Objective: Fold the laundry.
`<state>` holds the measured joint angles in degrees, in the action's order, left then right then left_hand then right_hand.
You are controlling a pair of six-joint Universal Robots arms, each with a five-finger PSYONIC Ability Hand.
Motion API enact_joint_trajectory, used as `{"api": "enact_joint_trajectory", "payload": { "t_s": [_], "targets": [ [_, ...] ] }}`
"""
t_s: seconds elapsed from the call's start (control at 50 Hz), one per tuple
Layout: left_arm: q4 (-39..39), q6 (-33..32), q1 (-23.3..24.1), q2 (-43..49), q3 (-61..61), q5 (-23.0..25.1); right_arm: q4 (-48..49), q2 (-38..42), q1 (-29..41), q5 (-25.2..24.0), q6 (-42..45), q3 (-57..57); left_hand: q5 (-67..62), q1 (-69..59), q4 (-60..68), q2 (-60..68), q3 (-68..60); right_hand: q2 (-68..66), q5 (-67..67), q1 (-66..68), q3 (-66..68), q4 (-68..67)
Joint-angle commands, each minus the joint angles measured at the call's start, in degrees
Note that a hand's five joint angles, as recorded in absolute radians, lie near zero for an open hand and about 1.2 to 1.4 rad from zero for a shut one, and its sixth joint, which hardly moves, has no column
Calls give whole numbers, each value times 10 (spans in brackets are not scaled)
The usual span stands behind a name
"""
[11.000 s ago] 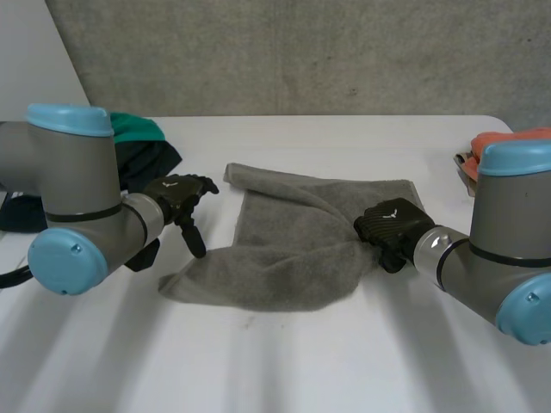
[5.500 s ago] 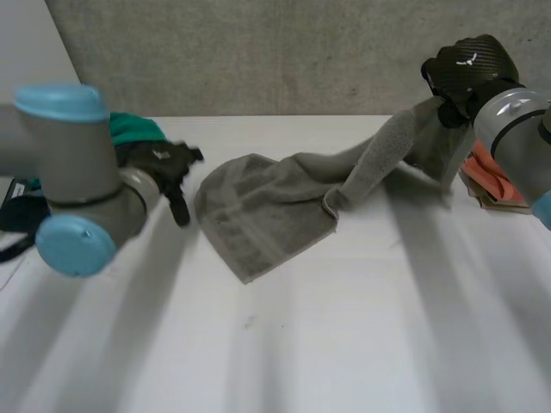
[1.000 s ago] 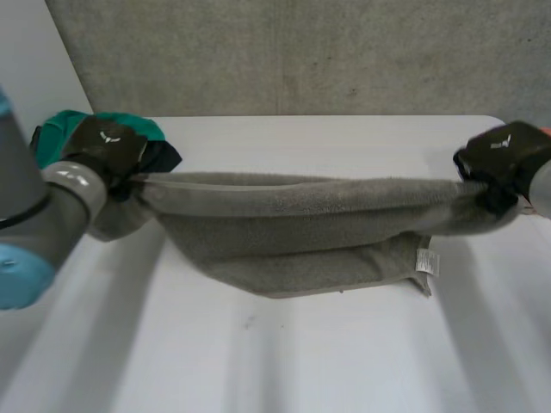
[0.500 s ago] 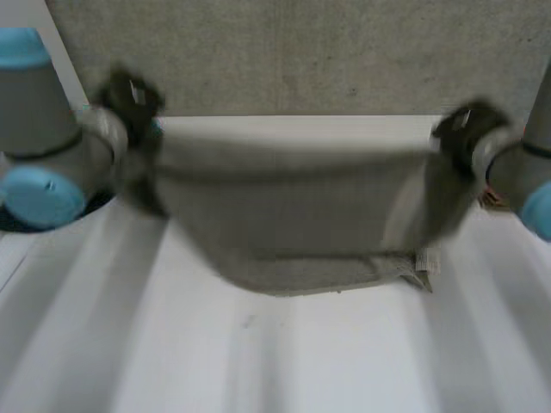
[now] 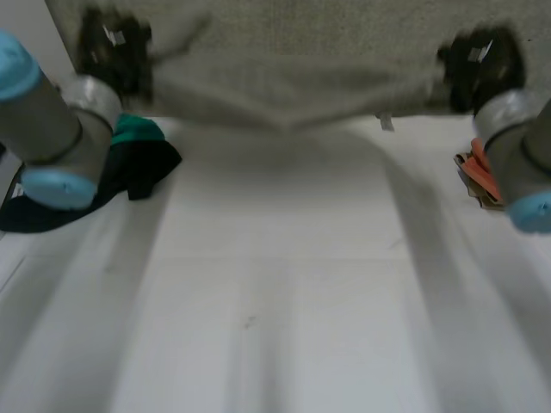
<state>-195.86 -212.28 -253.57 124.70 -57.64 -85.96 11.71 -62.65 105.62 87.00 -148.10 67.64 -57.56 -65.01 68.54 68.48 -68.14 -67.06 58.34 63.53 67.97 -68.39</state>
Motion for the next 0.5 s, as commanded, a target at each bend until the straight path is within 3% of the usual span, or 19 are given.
{"api": "enact_joint_trajectory", "payload": {
  "t_s": [0.02, 0.08, 0.2, 0.32, 0.5],
  "targets": [
    [33, -20, -1, 47, -120, 8, -63, 77, -9, -12, 23, 76, -124, -150, 115, 115, -119, -129, 117, 165, 120, -116],
    [45, -37, -3, 69, -141, 7, -80, 98, -15, -12, 40, 90, -124, -150, 115, 115, -119, -129, 117, 165, 120, -116],
    [81, -83, -12, 91, -149, -2, -91, 101, -23, -9, 66, 122, 15, -11, -25, -24, 21, -129, 117, 165, 120, -116],
    [87, -65, -21, 63, -172, 3, -86, 68, -29, -10, 53, 144, 324, 298, -334, -333, 330, -129, 117, 165, 120, -116],
    [61, -31, -32, 21, -237, 3, -85, 51, -35, -10, 54, 168, 286, 260, -296, -295, 292, -129, 117, 165, 120, -116]
  ]
}}
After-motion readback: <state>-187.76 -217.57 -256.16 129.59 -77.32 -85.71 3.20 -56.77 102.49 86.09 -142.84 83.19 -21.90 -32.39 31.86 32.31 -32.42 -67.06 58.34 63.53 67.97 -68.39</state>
